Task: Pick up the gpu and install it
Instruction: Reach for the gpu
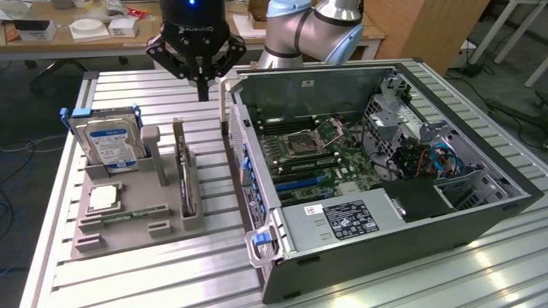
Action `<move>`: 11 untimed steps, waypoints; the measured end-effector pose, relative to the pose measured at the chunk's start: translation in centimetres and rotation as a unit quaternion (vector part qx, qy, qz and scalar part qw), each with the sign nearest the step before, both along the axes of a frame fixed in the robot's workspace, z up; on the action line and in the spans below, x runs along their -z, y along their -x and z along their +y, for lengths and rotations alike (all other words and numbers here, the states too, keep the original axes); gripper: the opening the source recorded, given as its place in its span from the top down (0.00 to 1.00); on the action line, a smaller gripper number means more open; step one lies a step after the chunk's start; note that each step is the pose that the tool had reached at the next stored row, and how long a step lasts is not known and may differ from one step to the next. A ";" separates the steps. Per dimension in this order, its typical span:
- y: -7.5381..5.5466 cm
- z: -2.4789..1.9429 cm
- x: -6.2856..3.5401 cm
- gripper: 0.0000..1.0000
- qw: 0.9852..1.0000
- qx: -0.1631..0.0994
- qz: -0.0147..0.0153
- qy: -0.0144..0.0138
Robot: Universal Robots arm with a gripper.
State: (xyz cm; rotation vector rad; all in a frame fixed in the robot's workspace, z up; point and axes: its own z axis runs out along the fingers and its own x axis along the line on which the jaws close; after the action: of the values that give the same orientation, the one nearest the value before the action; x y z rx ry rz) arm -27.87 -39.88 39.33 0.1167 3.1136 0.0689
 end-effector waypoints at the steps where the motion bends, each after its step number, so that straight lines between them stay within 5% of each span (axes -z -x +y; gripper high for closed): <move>1: 0.1 0.00 0.00 0.90 1.000 0.000 0.000 0.000; 11: 1.5 0.00 0.00 0.90 1.000 0.000 0.000 0.000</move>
State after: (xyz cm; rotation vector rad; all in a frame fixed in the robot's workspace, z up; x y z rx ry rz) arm -29.35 -39.89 39.33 0.1165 3.1137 0.0688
